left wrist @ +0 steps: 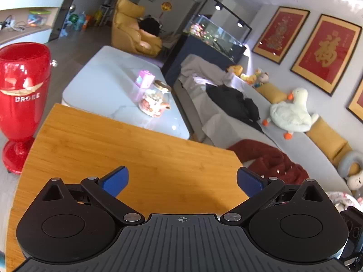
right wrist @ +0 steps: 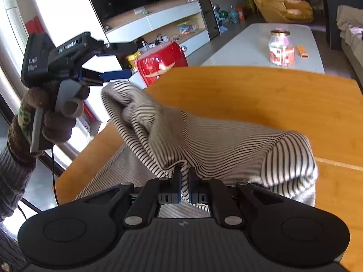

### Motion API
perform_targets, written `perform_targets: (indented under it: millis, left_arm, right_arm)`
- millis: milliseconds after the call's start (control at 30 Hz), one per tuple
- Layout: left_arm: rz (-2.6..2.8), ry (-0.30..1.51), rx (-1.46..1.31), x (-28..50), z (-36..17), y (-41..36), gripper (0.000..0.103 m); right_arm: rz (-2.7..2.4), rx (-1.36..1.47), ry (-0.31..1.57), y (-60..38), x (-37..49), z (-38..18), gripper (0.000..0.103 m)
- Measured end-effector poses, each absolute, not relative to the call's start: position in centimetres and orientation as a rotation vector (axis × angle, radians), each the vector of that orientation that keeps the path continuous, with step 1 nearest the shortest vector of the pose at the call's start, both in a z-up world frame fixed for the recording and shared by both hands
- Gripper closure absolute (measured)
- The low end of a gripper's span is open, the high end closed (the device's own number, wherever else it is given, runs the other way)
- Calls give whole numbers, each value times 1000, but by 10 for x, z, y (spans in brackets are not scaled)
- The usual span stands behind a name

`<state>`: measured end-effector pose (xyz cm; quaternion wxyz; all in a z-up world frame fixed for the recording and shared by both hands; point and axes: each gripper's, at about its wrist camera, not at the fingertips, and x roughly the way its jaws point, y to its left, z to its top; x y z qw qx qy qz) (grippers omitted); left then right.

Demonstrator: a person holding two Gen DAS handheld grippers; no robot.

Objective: Fold clothes
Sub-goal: 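Fold the hem over toward the collar with the right gripper while the left gripper pinches the shirt edge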

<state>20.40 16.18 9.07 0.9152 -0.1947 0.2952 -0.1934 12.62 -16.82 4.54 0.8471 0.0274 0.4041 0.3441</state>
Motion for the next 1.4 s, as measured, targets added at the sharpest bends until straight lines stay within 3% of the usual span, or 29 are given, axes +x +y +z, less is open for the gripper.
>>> perform_targets:
  millis: [100,167,200,233,400,533,700,767,800,833,867,933,967,1233,1400]
  left_arm:
    - [-418,678,-303,203,77,139,0]
    - [-416,723,-236,197,67,130,0]
    - [-412,744,-198,192,63,128,0]
    - [-402,759,-162,187,59,128,0]
    - [-352,851,-26,161,38,140,0]
    - [-357,885,-87,147,39,159,0]
    - [-482,922,-451,151,38,182,0]
    - [-526,961,-528,157,29,178,0]
    - [-532,971,-535,161,25,175,1]
    - [-533,977,-534,165,20,172,5]
    - [-533,983,-533,170,16,170,19]
    - [-534,994,-530,179,8,164,25]
    - [-535,999,-529,183,4,162,26]
    - [-436,893,-474,261,20,158,53]
    - [-495,777,-461,257,58,161,54]
  right_arm:
    - [734,38,837,-171,115,45,94]
    - [744,43,779,-179,110,60,72]
    - [743,53,742,-184,109,69,40]
    - [733,67,698,-191,108,79,18]
    - [611,122,626,-222,123,100,5]
    - [528,173,722,-234,135,80,5]
    - [503,193,823,-229,137,44,5]
    - [515,221,873,-223,140,30,12]
    - [521,232,902,-220,144,22,24]
    - [517,221,886,-217,145,20,28]
    - [511,207,865,-214,145,19,33]
    - [500,241,861,-213,157,16,62]
    - [503,285,864,-213,166,13,68]
    - [463,327,764,-198,248,28,81]
    - [523,286,663,-204,248,67,82]
